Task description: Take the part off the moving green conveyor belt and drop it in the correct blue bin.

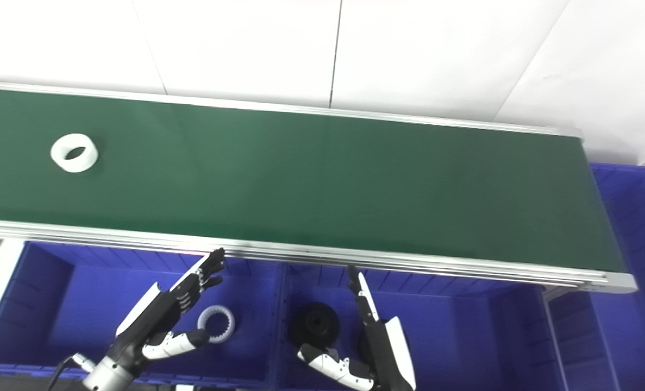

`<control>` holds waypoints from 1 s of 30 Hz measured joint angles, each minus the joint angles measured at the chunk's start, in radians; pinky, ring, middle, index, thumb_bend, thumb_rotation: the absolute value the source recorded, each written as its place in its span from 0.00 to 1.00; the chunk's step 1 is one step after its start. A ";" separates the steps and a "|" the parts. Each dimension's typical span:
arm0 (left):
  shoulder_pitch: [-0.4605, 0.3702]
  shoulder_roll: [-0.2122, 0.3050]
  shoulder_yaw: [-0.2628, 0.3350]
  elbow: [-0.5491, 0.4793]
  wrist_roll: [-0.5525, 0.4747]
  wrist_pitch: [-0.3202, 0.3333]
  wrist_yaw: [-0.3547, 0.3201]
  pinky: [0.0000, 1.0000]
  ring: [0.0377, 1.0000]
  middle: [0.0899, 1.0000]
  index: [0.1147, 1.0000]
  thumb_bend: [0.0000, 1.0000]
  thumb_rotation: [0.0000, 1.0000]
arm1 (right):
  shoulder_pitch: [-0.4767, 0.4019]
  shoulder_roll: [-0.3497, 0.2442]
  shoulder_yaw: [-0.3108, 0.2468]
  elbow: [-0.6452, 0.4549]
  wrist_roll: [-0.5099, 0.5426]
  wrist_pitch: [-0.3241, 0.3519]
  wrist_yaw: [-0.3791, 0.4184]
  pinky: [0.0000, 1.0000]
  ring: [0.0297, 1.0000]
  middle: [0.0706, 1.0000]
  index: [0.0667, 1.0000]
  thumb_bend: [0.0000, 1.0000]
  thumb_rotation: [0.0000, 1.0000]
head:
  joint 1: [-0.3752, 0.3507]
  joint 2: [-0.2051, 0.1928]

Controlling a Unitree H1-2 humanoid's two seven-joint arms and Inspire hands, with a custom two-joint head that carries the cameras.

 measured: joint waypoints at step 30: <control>-0.014 0.001 -0.100 0.034 0.078 -0.002 0.126 0.81 0.89 0.92 0.88 0.78 0.65 | -0.020 -0.036 -0.029 0.063 0.061 -0.044 0.009 1.00 1.00 1.00 1.00 0.84 0.55 | 0.298 -0.146</control>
